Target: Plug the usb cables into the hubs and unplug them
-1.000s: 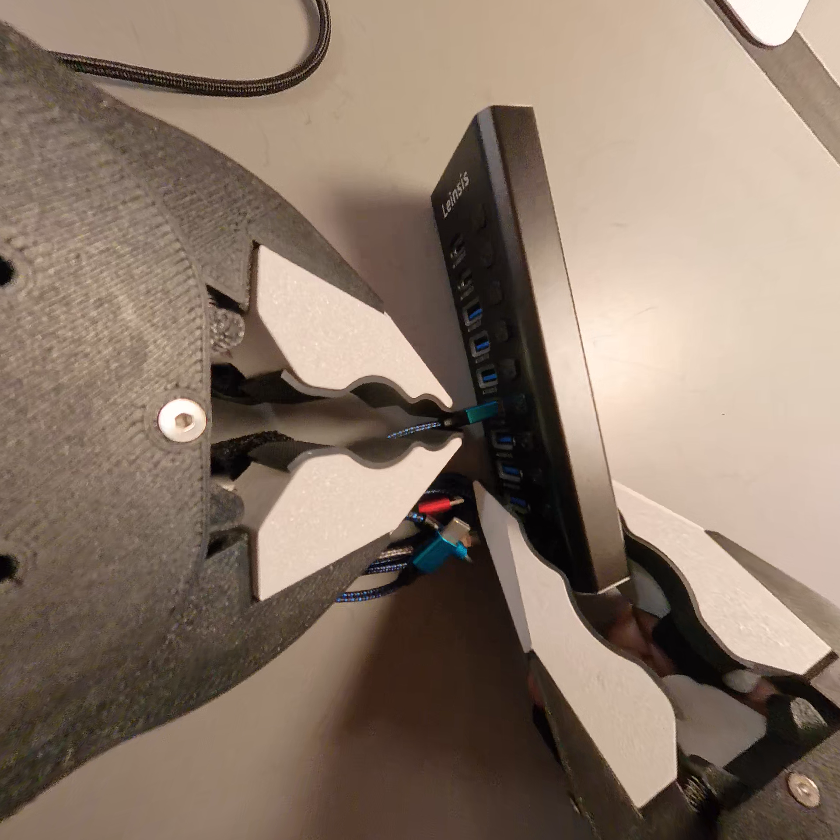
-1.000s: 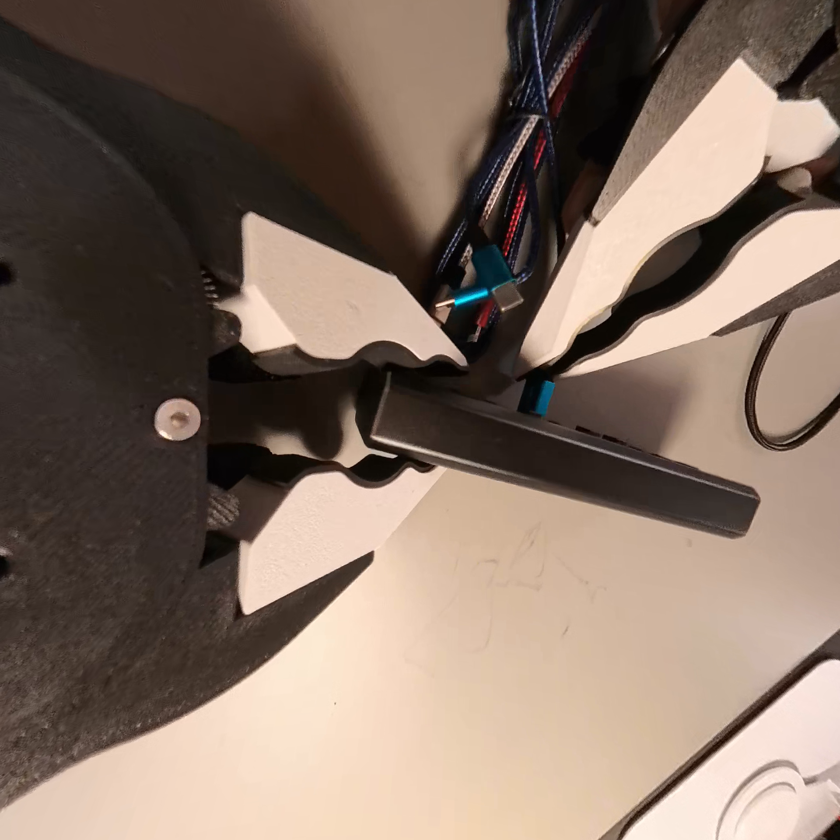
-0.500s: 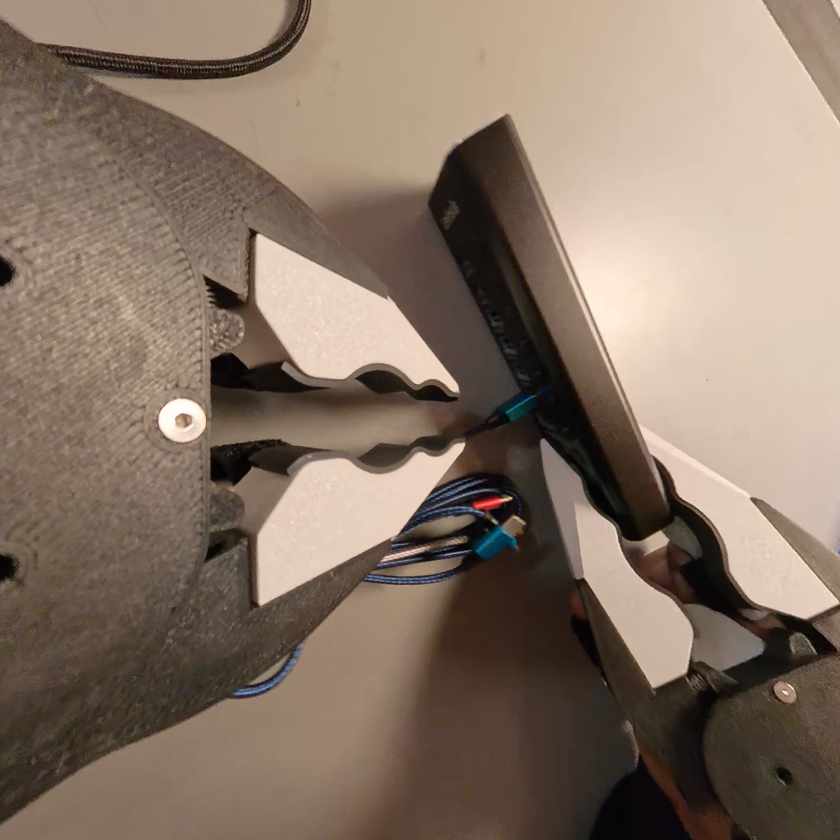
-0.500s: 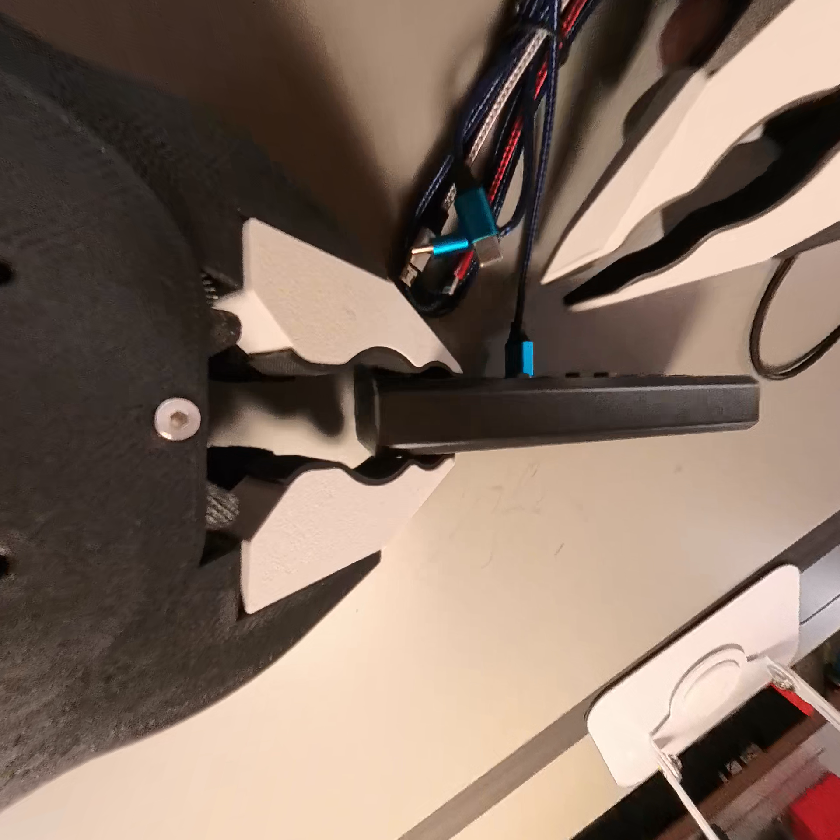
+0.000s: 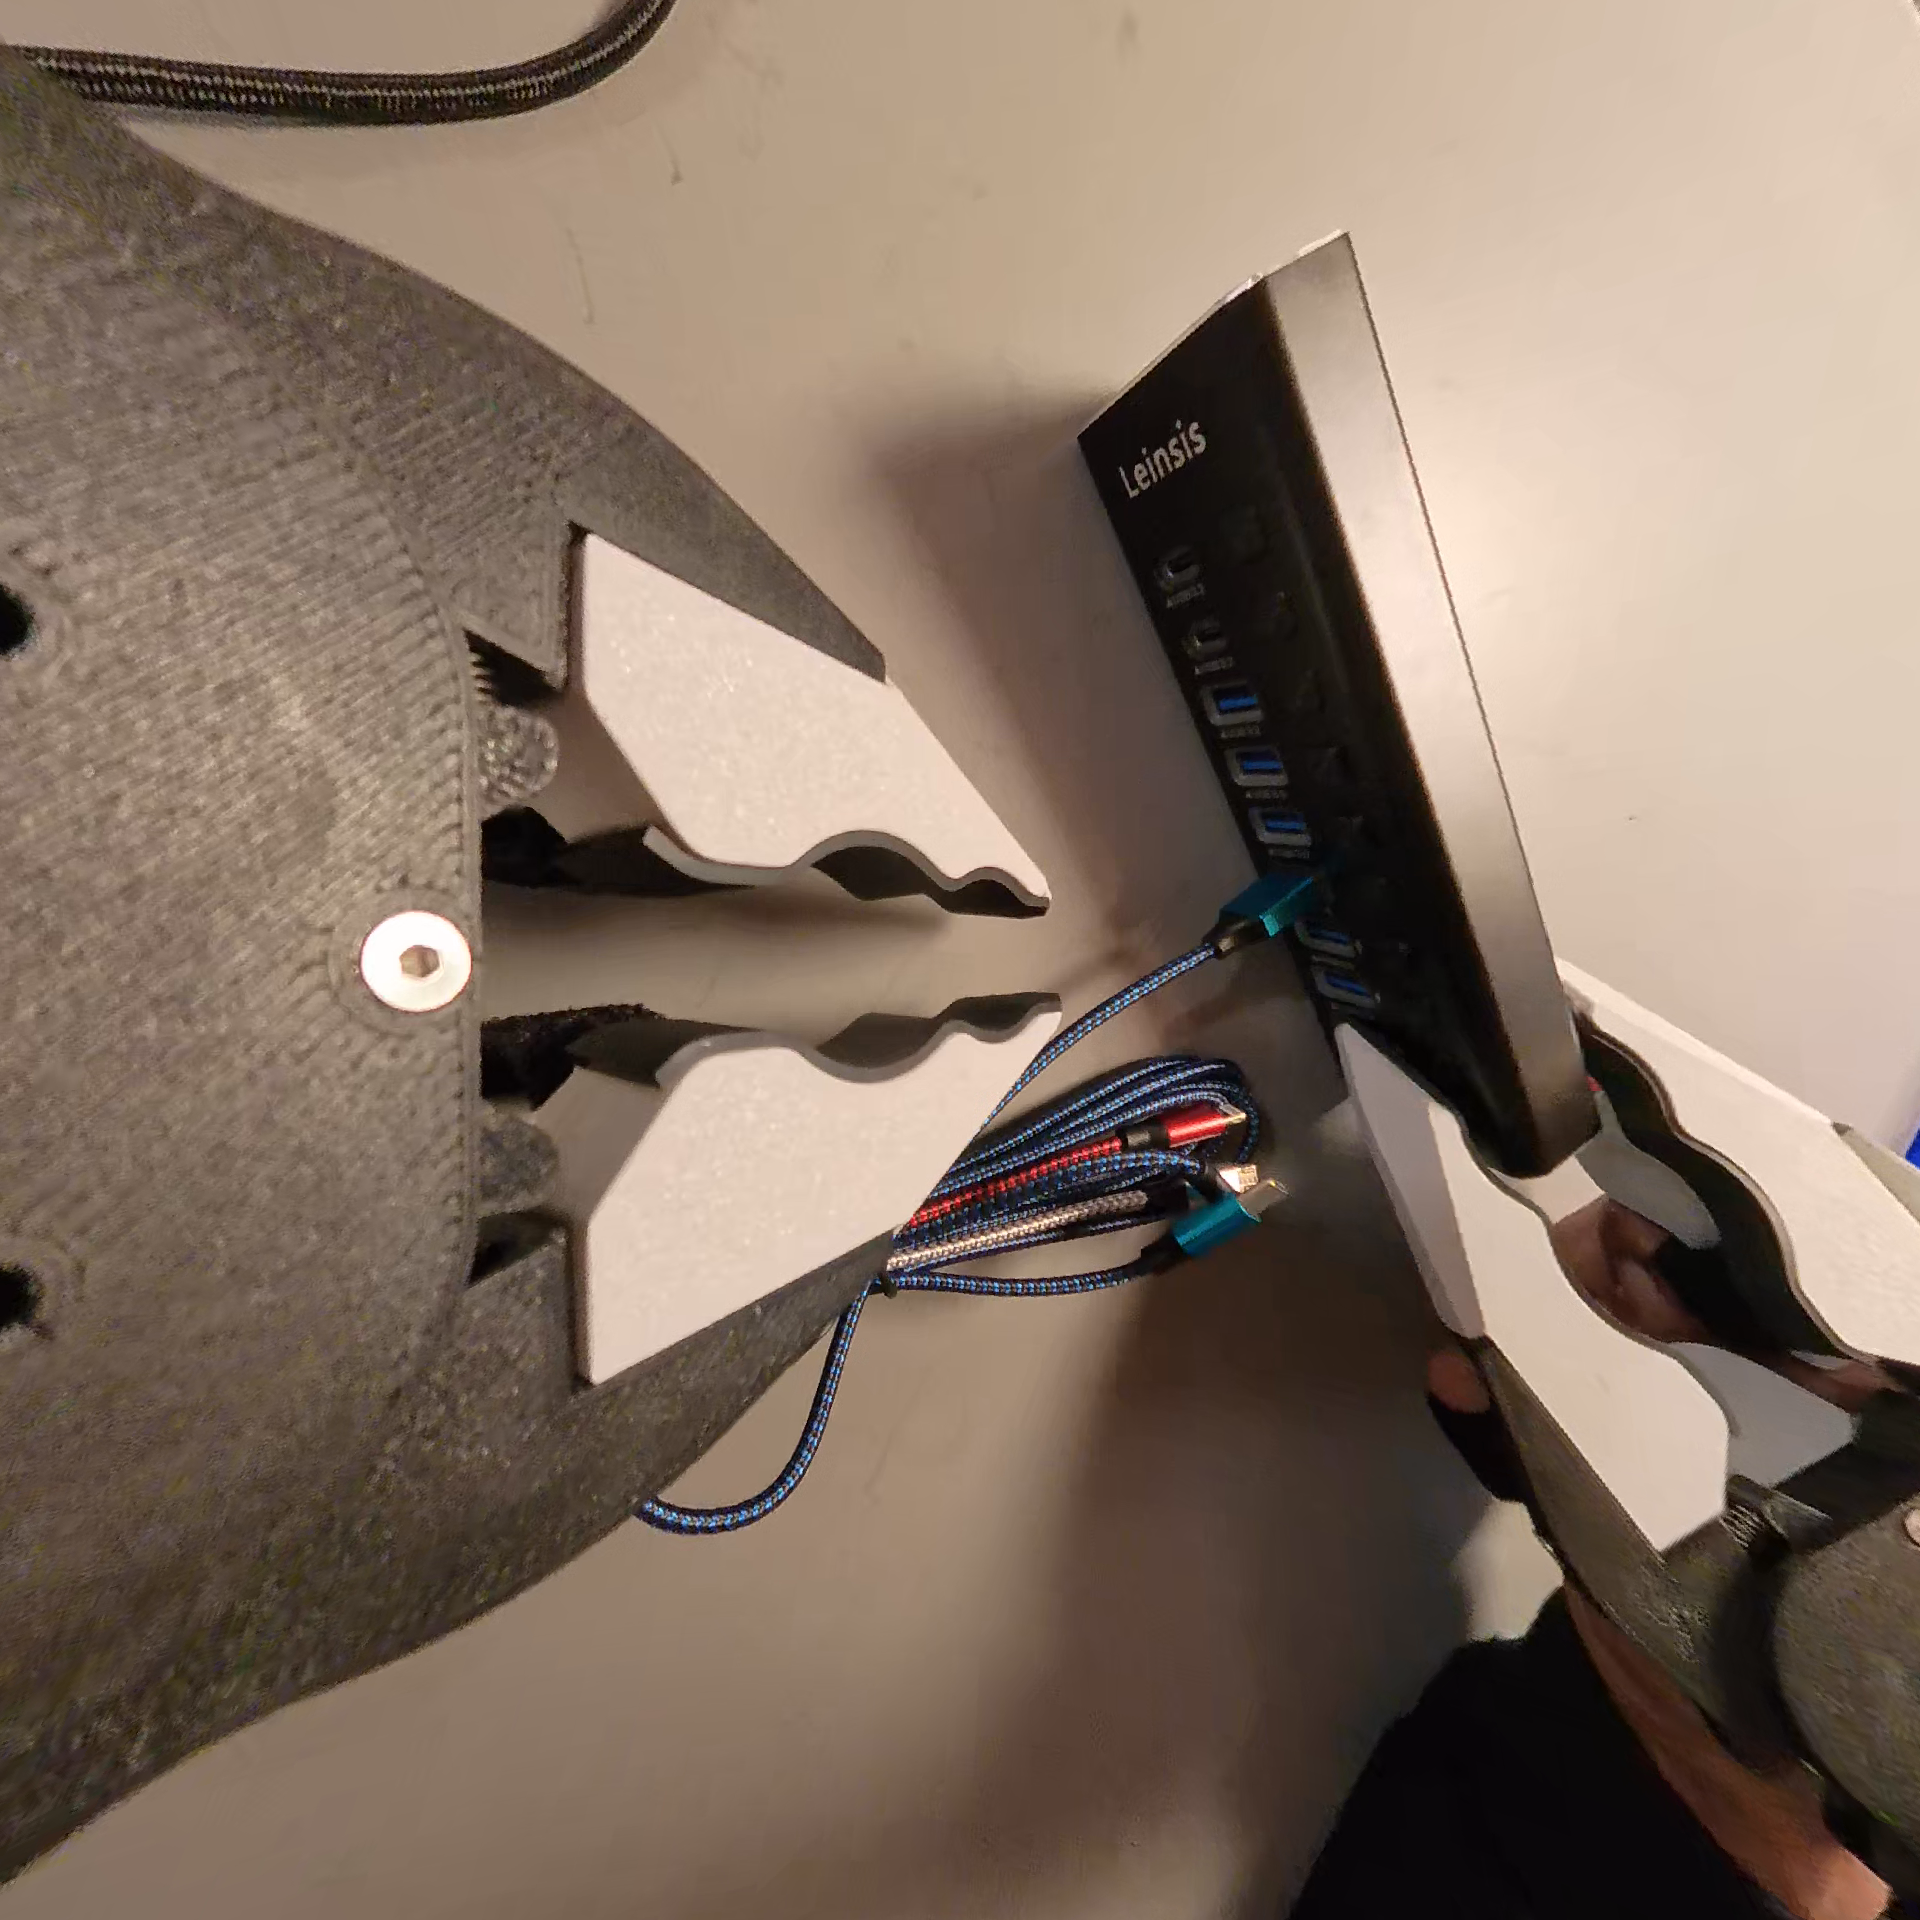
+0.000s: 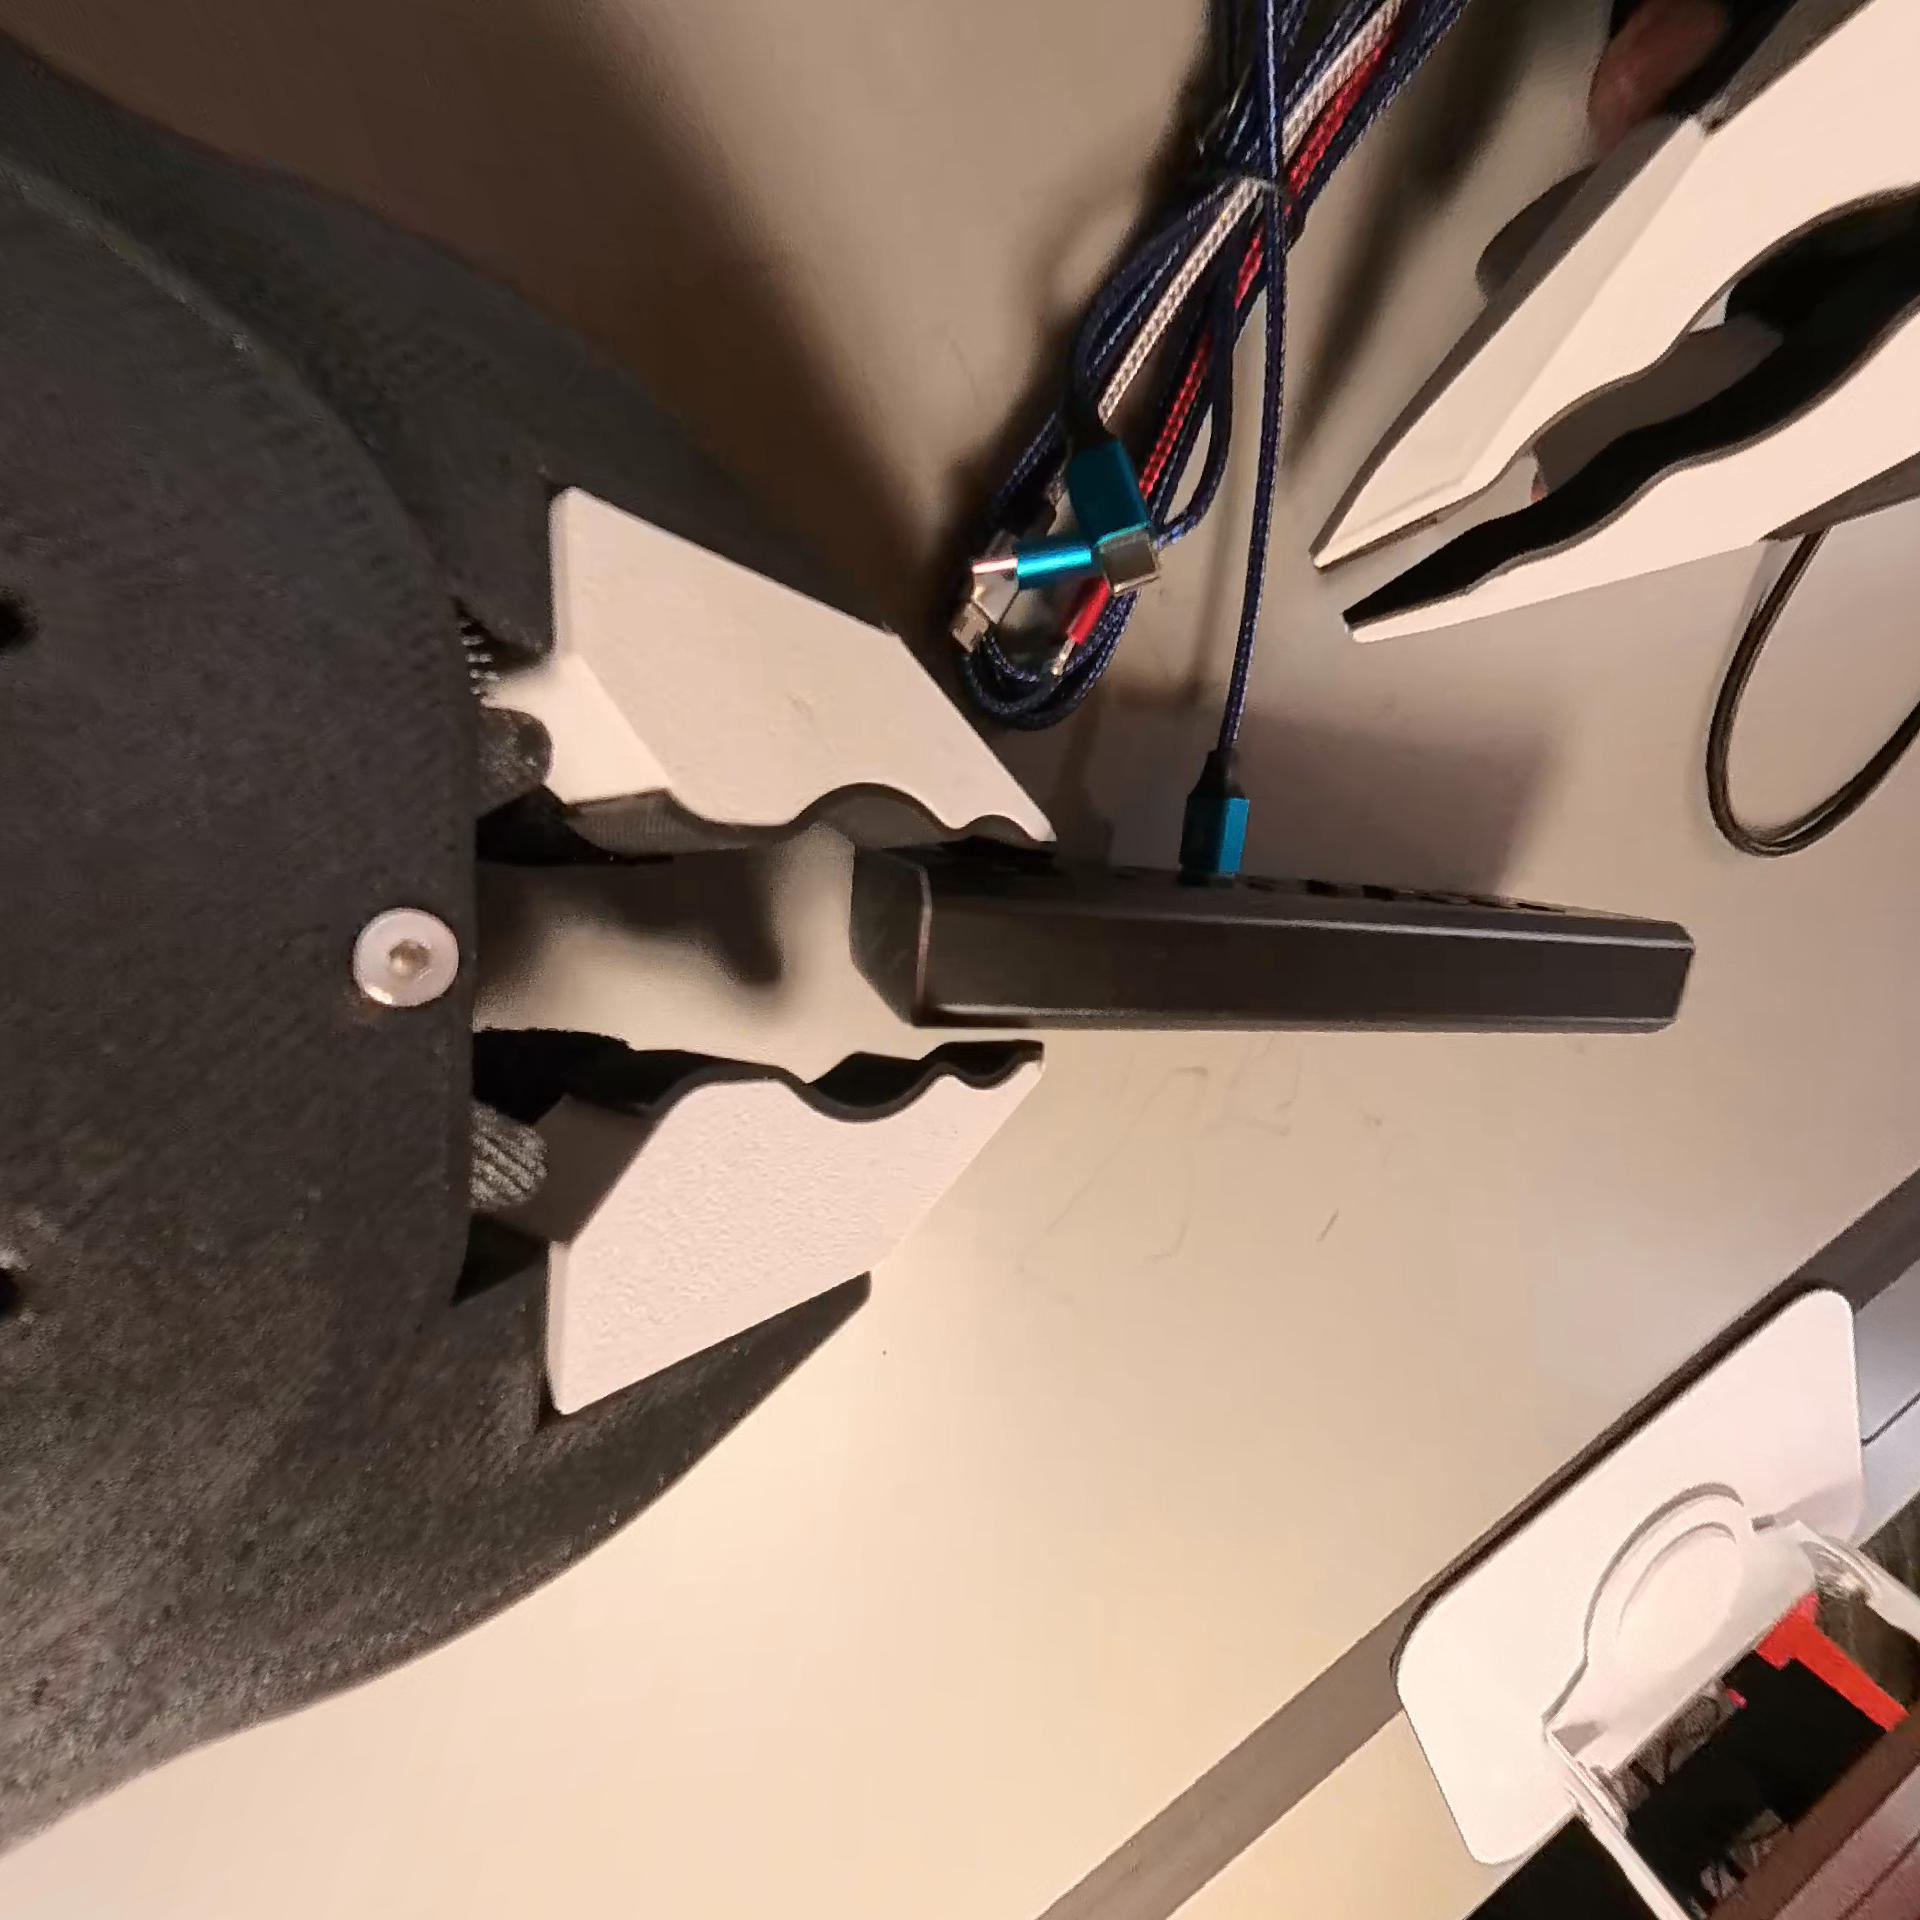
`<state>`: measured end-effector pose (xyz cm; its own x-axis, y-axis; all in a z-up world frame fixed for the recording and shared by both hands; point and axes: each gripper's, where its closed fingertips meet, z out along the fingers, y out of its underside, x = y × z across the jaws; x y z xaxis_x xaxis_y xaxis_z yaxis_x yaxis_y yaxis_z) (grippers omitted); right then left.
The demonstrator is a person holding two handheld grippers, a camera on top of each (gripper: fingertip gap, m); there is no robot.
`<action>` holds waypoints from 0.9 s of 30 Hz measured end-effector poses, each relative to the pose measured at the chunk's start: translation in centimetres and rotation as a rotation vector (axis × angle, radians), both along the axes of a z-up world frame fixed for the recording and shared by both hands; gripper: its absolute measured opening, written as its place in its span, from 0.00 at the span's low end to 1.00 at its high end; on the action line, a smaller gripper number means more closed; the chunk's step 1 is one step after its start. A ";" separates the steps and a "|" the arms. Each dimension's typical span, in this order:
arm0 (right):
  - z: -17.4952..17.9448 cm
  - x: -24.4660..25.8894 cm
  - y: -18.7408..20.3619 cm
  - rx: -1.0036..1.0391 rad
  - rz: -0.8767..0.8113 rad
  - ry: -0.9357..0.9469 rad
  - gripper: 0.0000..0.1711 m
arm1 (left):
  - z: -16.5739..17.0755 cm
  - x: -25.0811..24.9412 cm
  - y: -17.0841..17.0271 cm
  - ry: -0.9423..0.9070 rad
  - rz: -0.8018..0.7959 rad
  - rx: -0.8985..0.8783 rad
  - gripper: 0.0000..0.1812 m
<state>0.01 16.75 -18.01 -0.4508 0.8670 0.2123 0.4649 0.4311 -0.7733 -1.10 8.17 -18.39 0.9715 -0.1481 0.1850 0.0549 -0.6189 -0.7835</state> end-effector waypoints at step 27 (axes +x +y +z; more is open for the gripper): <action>0.8 -0.3 -0.6 -0.035 -0.026 0.032 0.20 | 0.1 6.2 0.6 0.500 -0.196 0.000 0.05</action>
